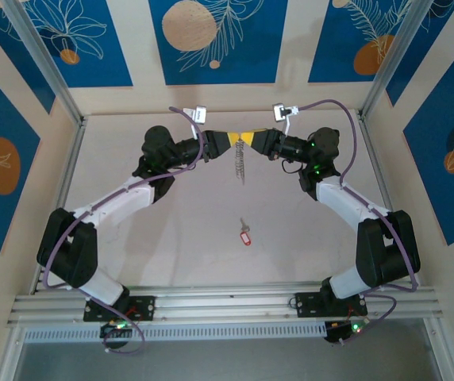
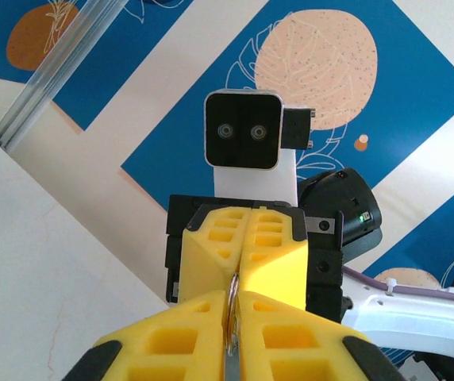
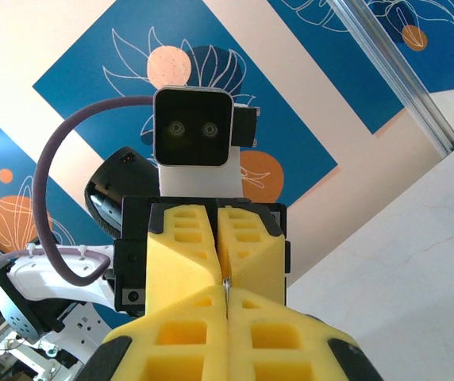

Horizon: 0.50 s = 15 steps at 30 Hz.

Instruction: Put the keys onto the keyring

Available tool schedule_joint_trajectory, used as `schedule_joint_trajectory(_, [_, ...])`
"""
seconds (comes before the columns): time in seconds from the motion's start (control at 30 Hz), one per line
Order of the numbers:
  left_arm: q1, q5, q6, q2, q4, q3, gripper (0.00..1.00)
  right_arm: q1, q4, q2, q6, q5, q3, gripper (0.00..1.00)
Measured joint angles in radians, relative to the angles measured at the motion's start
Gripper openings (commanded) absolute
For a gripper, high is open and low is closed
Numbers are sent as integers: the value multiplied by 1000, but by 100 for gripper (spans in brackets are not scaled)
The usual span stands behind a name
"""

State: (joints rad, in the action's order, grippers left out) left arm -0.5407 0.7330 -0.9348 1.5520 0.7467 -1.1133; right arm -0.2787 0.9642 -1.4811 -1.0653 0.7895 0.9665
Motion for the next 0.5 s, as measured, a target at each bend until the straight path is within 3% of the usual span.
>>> schedule_joint_trajectory(0.37, [0,32,-7,28,24,0,12,0,-7,0,4,-2,-14,0])
schedule_joint_trajectory(0.43, [0,34,-10,34,33,0,10,0,-8,0,4,-2,-15,0])
schedule_joint_trajectory(0.5, [0,35,-12,35,39,0,1,0,-11,0,5,-3,-15,0])
